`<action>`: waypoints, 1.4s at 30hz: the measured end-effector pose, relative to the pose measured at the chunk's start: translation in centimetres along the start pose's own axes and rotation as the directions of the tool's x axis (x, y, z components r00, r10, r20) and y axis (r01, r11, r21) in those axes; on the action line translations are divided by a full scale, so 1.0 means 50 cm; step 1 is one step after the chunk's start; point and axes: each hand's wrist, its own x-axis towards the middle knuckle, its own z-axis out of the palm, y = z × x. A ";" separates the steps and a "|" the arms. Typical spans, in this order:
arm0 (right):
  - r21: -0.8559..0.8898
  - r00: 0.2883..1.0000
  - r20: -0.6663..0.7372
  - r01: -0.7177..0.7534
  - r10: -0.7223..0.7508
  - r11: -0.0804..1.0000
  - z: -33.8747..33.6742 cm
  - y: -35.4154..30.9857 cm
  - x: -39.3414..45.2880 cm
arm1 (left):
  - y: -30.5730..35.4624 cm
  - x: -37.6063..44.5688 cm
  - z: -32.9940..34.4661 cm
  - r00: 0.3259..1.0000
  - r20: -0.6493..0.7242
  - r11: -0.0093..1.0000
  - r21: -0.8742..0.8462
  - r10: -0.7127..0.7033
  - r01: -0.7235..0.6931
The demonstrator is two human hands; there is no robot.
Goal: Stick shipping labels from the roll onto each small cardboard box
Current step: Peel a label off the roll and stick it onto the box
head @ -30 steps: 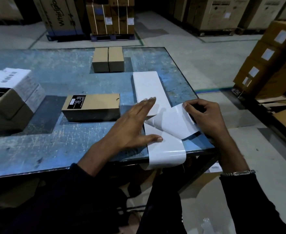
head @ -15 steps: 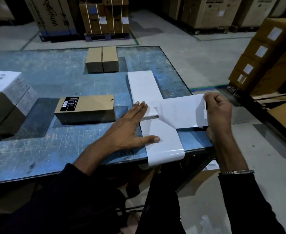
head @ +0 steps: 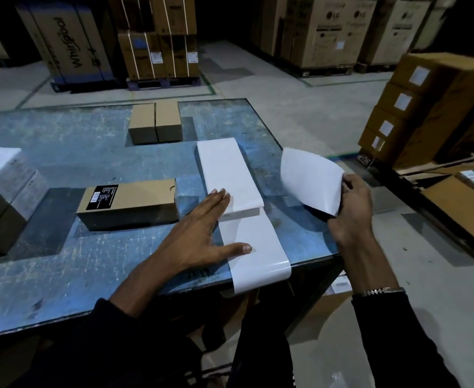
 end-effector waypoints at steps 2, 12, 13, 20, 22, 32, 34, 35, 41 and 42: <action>0.021 0.999 0.043 -0.002 0.001 1.000 0.004 -0.010 -0.015 | -0.001 -0.002 -0.001 1.000 -0.016 1.000 -0.017 0.016 -0.016; -0.288 0.771 0.404 0.618 -0.492 0.731 0.126 -0.045 -0.180 | 0.069 -0.045 -0.090 0.789 -0.262 0.536 -0.838 -0.556 0.099; -0.307 0.732 0.477 0.657 -0.486 0.689 0.138 -0.041 -0.199 | 0.067 -0.051 -0.115 0.793 -0.190 0.482 -0.864 -0.579 0.146; -0.287 0.496 0.780 0.825 -0.381 0.487 0.208 0.025 -0.310 | -0.001 -0.095 -0.219 0.826 0.073 0.413 -0.839 -0.559 0.354; -0.253 0.438 0.818 0.856 -0.374 0.450 0.220 0.042 -0.326 | -0.026 -0.105 -0.233 0.818 0.029 0.438 -0.834 -0.574 0.337; -0.328 0.535 0.648 0.838 -0.542 0.436 0.269 0.134 -0.341 | -0.143 -0.096 -0.283 0.849 -0.233 0.514 -0.856 -0.475 0.053; -0.445 0.699 0.489 0.715 -0.522 0.540 0.277 0.159 -0.348 | -0.164 -0.089 -0.290 0.861 -0.215 0.519 -0.852 -0.460 0.065; -0.487 0.760 0.444 0.650 -0.475 0.584 0.282 0.171 -0.348 | -0.175 -0.084 -0.293 0.868 -0.209 0.516 -0.854 -0.452 0.063; -0.416 0.845 0.457 0.480 -0.279 0.772 0.301 0.198 -0.334 | -0.213 -0.040 -0.306 0.894 -0.203 0.536 -0.843 -0.400 0.049; -0.402 0.853 0.472 0.432 -0.221 0.807 0.302 0.196 -0.333 | -0.219 -0.035 -0.307 0.905 -0.186 0.537 -0.842 -0.384 0.054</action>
